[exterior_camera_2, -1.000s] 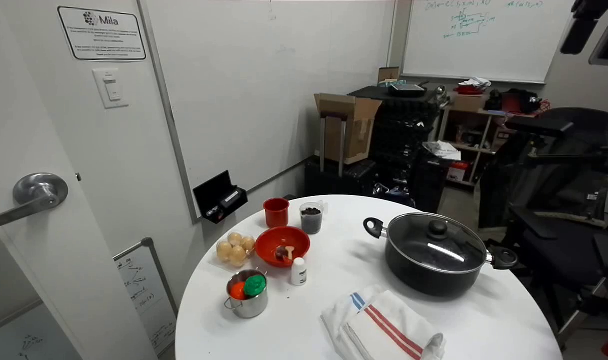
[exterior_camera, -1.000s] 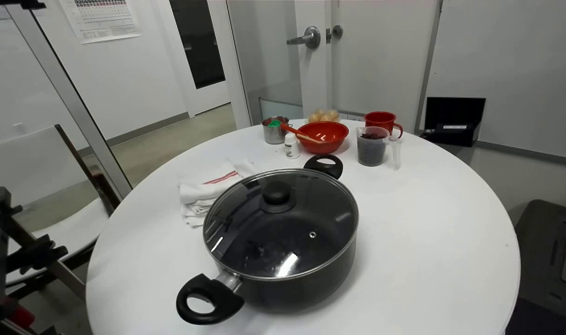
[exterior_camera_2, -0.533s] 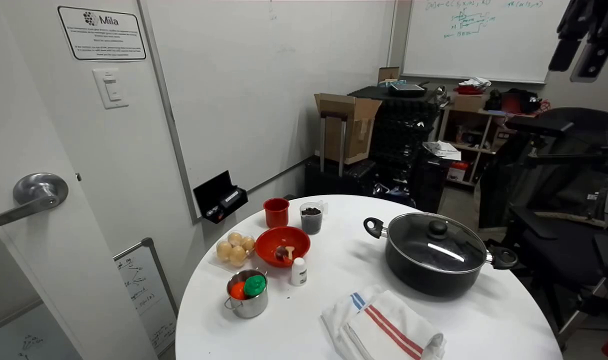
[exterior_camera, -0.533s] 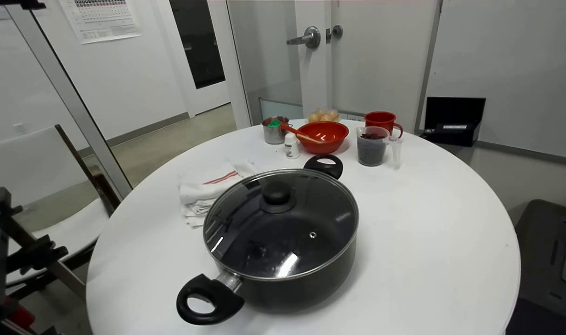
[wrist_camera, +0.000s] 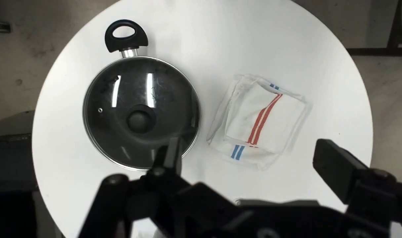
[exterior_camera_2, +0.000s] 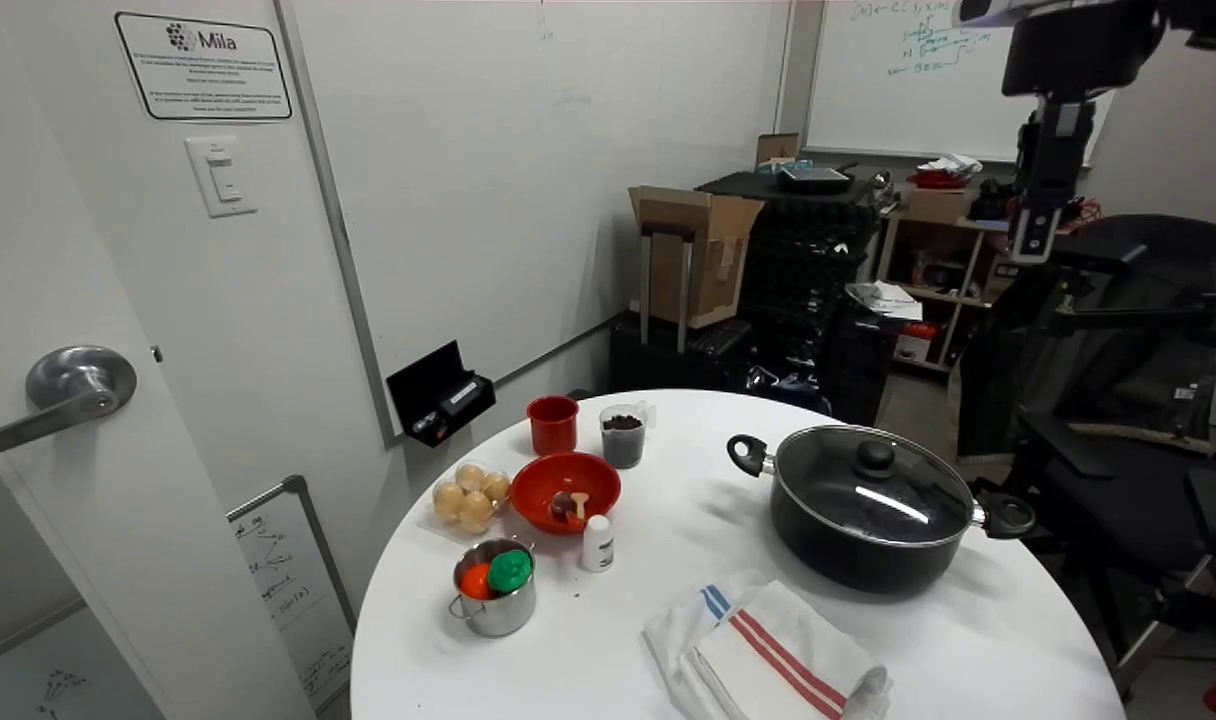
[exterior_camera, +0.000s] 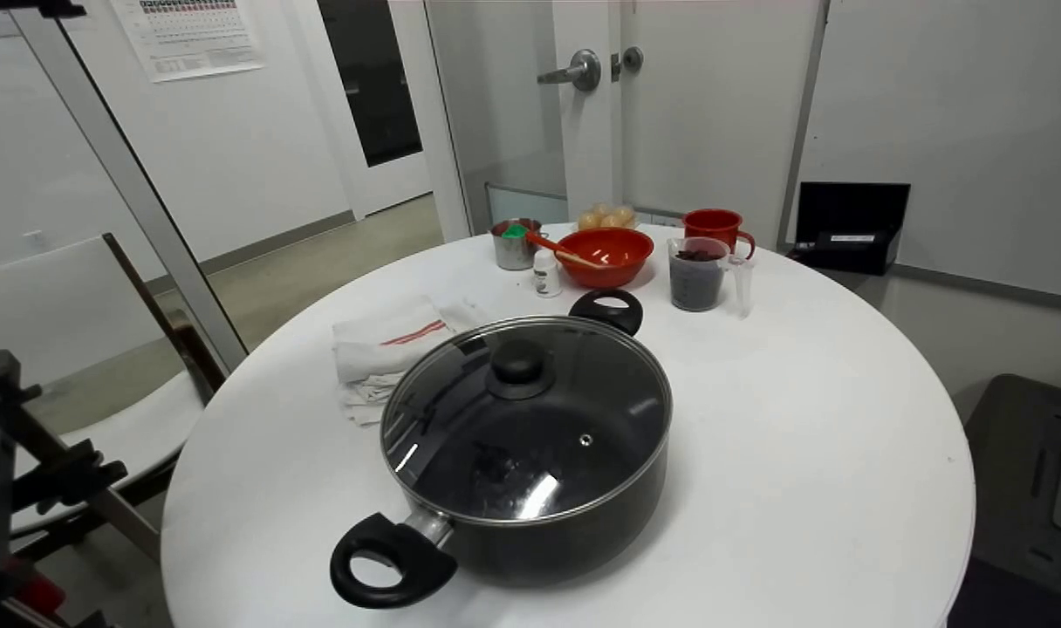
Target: Move open the lid of the pot
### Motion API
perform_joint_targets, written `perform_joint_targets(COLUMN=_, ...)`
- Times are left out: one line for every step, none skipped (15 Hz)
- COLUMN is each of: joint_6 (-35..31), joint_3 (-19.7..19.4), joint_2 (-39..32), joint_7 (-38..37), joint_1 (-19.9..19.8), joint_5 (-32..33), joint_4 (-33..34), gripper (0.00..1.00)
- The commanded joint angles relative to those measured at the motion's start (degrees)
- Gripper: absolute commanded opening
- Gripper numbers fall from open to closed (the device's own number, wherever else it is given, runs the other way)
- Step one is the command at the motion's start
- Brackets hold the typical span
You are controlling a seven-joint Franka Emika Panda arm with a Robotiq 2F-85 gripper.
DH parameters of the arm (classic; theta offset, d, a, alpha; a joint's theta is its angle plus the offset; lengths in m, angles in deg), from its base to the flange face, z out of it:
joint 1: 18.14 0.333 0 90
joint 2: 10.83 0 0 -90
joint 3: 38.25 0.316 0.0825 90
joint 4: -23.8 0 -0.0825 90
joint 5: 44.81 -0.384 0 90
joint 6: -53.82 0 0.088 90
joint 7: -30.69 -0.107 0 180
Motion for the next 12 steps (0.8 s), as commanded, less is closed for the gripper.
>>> perform_joint_targets(joint_6=-1.9, joint_3=-1.5, joint_2=-8.9, joint_7=1.1, joint_1=-2.0, joint_5=-3.3, joint_4=4.1, gripper=1.0)
perform_joint_targets(joint_6=-2.5, joint_3=-1.7, joint_2=-10.7, joint_7=0.6, joint_1=-2.6, joint_5=-3.7, joint_4=4.7, gripper=1.0)
perform_joint_targets(joint_6=-3.3, joint_3=-2.0, joint_2=-12.8, joint_7=0.8, joint_1=-3.2, joint_5=-4.5, joint_4=5.3, gripper=1.0)
perform_joint_targets(joint_6=-4.3, joint_3=-2.1, joint_2=-14.8, joint_7=0.0, joint_1=-3.8, joint_5=-4.8, joint_4=5.8, gripper=1.0)
perform_joint_targets(joint_6=-5.3, joint_3=-2.4, joint_2=-16.9, joint_7=-0.2, joint_1=-4.5, joint_5=-5.4, joint_4=6.4, gripper=1.0)
perform_joint_targets(joint_6=-6.0, joint_3=-2.5, joint_2=-18.7, joint_7=-0.4, joint_1=-5.0, joint_5=-5.9, joint_4=7.0, gripper=1.0)
perform_joint_targets(joint_6=-7.2, joint_3=-2.6, joint_2=-20.6, joint_7=-0.8, joint_1=-5.6, joint_5=-6.3, joint_4=7.6, gripper=1.0)
perform_joint_targets(joint_6=-8.0, joint_3=-2.6, joint_2=-22.3, joint_7=-0.7, joint_1=-6.2, joint_5=-6.9, joint_4=8.3, gripper=1.0)
perform_joint_targets(joint_6=-9.1, joint_3=-2.8, joint_2=-24.7, joint_7=-1.6, joint_1=-6.7, joint_5=-7.2, joint_4=9.2, gripper=1.0)
perform_joint_targets(joint_6=-10.0, joint_3=-2.8, joint_2=-26.4, joint_7=-2.4, joint_1=-7.2, joint_5=-7.3, joint_4=9.9, gripper=1.0)
perform_joint_targets(joint_6=-11.0, joint_3=-2.8, joint_2=-28.5, joint_7=-3.1, joint_1=-7.6, joint_5=-7.4, joint_4=10.8, gripper=1.0)
perform_joint_targets(joint_6=-11.9, joint_3=-2.9, joint_2=-30.6, joint_7=-4.1, joint_1=-8.0, joint_5=-7.3, joint_4=11.7, gripper=1.0)
